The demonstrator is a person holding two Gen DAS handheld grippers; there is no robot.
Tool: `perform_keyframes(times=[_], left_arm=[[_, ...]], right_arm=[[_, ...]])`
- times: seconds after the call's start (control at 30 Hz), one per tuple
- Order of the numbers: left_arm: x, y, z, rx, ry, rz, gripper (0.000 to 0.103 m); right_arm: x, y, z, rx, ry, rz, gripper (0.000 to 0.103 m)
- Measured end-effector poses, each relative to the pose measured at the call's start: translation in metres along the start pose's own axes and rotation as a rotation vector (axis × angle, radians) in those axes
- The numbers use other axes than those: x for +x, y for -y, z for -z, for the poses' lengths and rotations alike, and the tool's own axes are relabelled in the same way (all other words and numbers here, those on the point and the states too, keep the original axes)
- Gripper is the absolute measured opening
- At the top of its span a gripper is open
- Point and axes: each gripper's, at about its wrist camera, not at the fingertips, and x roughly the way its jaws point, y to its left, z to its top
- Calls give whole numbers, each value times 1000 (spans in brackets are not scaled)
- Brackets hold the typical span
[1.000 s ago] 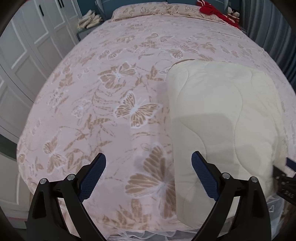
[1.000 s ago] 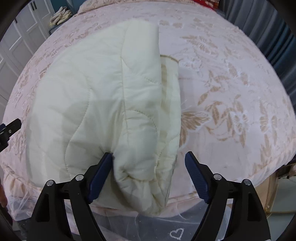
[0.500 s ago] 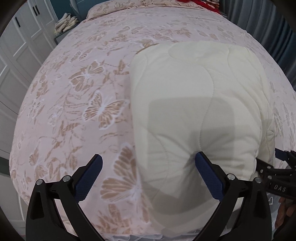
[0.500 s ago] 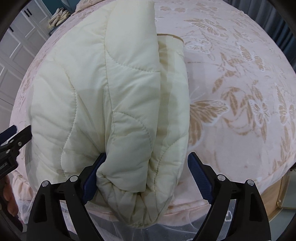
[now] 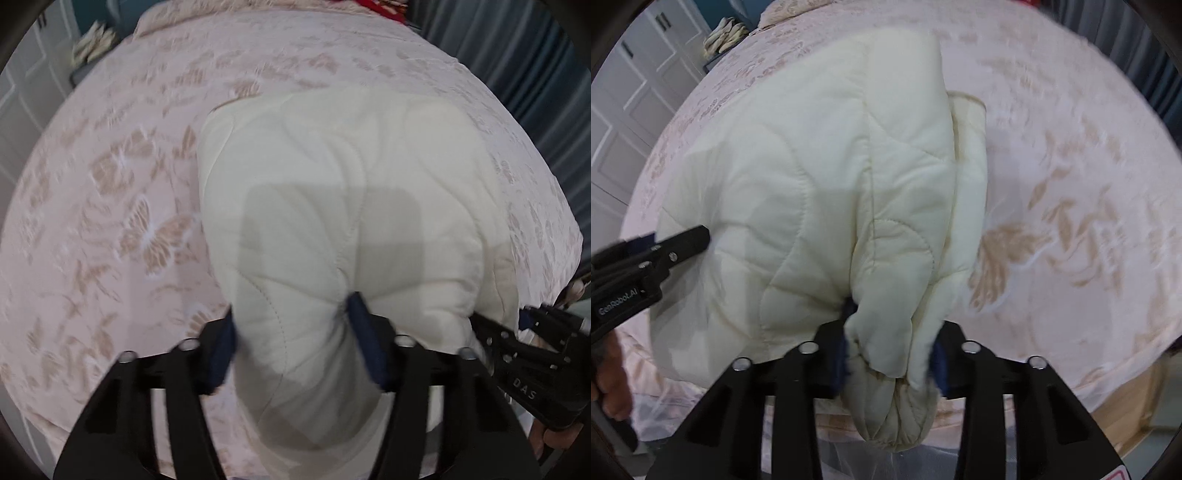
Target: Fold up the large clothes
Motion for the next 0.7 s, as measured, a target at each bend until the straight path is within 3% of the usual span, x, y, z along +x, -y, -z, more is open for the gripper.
perform_keyframes(times=[0.13,0.4,0.7], left_arm=[[-32,-4,-2,33,68,7,34],[-91,-37,-21,77,234,-81,30],[-108,-114,-49,33,333,-179,27]], right_arm=[[-28,-16,-6,-25,70,20,27],[-62,-70,-30,-76,195,-19,25],[-59,-150,-86,-130,318,-75,24]])
